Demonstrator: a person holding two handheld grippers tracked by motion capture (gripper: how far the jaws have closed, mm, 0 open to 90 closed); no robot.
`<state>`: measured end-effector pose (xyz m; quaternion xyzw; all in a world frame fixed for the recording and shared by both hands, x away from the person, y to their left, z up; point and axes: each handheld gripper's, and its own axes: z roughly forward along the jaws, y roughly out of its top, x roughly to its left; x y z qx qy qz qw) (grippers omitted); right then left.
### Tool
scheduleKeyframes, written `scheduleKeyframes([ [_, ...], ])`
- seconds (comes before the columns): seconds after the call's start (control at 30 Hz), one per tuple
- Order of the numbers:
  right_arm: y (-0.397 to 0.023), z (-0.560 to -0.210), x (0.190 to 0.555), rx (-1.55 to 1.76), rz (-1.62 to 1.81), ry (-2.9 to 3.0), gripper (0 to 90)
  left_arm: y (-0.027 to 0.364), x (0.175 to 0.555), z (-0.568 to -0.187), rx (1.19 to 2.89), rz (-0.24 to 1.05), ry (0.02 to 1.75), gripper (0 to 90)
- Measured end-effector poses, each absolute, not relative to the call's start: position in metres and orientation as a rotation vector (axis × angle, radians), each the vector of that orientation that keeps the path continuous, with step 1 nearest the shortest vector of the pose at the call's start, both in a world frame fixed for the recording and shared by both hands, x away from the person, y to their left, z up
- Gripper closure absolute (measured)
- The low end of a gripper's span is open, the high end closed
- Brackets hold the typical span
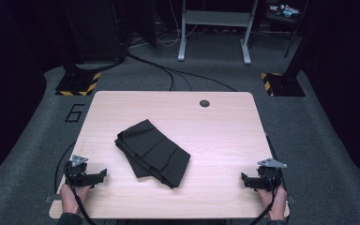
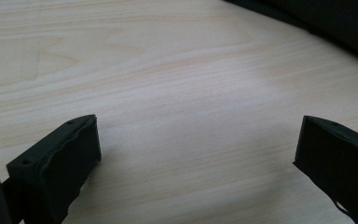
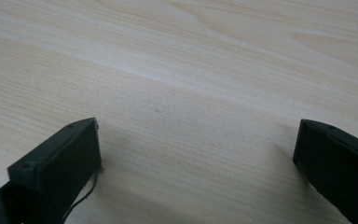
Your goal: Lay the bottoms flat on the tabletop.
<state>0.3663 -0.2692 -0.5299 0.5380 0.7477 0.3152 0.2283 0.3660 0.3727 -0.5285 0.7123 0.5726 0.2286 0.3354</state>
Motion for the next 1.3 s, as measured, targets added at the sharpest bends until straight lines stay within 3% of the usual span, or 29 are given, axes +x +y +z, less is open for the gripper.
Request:
scheduleKeyframes([
  [0.53, -0.269, -0.53, 0.366, 1.481, 0.869, 2.062, 0.2, 0.345, 0.389, -0.484, 1.898, 0.593, 1.355, 0.0],
  [1.07, -0.269, -0.53, 0.367, 1.475, 0.871, 2.068, 0.3, 0.301, 0.439, -0.447, 1.985, 0.59, 1.186, 0.0],
  [1.3, -0.269, -0.53, 0.367, 1.474, 0.87, 2.068, 0.3, 0.291, 0.472, -0.459, 2.073, 0.526, 1.11, 0.0],
])
